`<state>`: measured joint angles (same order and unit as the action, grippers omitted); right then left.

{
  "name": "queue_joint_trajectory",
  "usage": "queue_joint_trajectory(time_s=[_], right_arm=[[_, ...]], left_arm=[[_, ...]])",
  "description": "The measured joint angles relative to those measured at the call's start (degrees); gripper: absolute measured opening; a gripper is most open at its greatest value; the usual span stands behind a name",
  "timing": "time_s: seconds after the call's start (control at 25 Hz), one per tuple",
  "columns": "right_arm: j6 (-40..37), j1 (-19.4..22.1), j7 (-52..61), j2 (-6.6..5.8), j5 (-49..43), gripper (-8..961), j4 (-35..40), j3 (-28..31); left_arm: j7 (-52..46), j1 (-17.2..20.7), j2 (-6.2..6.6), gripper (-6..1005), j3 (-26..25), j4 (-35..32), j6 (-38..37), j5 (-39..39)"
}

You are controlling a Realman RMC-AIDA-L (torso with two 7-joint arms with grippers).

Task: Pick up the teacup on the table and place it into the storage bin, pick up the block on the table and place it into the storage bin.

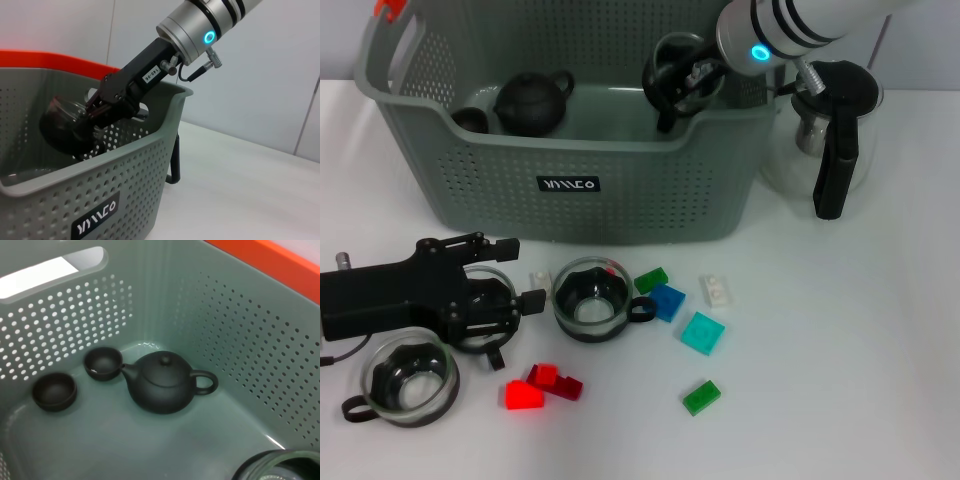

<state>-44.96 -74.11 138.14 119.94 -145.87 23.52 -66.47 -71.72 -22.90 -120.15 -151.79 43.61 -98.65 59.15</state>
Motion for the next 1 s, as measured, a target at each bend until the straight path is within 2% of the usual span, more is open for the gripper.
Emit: queue_joint_trajectory(time_s=[0.36, 0.48, 0.56, 0.64, 0.8, 0.92, 1.0], right_arm=[[-0.9, -0.4, 0.6, -0.24, -0.2, 117, 0.7, 0.3], [-4.1, 0.4, 1.5, -0.53, -0.3, 252, 4.6, 0.1], [-8.6, 1.4, 1.6, -0.89, -0.2, 342, 9.3, 0.3], [-16.3, 3.5, 2.1, -1.24, 0.0, 404, 18.4, 1.0], [-30.7, 8.2, 2.8, -1.18, 1.5, 527, 37.8, 1.7], [-42.1, 9.9, 1.2, -1.33, 4.1, 522, 48.0, 1.2], [-49.2, 10.4, -0.2, -1.27, 5.5, 519, 51.6, 1.0]], left_arm=[[-0.1, -0.1, -0.08, 778, 0.0, -0.1, 0.2, 0.0], [-0.1, 0.0, -0.08, 778, 0.0, 0.0, 0.2, 0.0], [-0.1, 0.1, -0.09, 777, 0.0, 0.1, 0.2, 0.0], [-0.2, 0.2, -0.08, 777, -0.1, 0.2, 0.2, 0.0], [-0.4, 0.2, -0.08, 777, -0.7, 0.3, 0.1, 0.1], [-0.4, 0.2, -0.07, 777, -1.4, 0.3, 0.0, 0.1], [-0.4, 0.2, -0.02, 777, -2.0, 0.3, -0.3, 0.1]])
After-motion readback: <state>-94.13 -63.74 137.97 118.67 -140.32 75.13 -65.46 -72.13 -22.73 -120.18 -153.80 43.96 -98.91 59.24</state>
